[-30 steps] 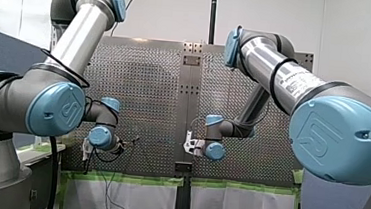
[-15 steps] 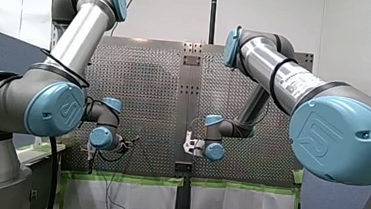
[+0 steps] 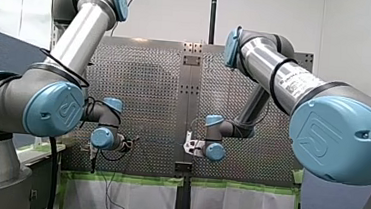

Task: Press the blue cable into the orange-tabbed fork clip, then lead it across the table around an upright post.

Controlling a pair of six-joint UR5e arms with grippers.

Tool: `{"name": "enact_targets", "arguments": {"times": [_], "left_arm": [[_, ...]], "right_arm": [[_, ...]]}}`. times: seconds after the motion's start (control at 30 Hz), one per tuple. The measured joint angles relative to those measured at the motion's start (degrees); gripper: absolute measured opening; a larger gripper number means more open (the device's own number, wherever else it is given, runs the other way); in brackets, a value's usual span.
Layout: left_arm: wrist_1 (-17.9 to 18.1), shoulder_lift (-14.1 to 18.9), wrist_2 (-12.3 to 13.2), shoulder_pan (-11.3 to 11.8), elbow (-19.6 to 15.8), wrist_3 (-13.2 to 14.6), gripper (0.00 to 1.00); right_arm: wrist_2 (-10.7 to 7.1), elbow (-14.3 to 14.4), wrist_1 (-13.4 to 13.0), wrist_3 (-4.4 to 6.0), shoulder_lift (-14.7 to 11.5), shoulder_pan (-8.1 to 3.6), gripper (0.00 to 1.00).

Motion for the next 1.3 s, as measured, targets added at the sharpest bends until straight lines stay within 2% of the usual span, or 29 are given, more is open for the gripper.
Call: {"name": "enact_targets", "arguments": {"times": [0.63,0.83,1.0,1.17,1.3], "left_arm": [[0.79,0.00,-0.21,-0.33,0.00,0.53,1.00],[3.41,0.00,1.99,-1.05,0.00,0.80,1.00],[6.44,0.00,4.06,-1.99,0.00,-0.50,1.00],[9.02,-0.01,2.36,-3.35,0.00,-1.22,1.00],[8.30,-0.03,-0.02,-4.57,0.02,-1.35,1.00]], "right_arm": [[-0.27,-0.01,0.11,-0.08,0.07,0.06,0.00],[-0.28,0.01,0.17,-0.08,0.09,0.03,0.00],[-0.28,0.00,0.16,-0.08,0.09,0.00,0.00],[-0.28,-0.01,0.10,-0.05,0.12,-0.01,0.00],[-0.29,-0.01,0.04,-0.02,0.14,-0.01,0.00]]}}
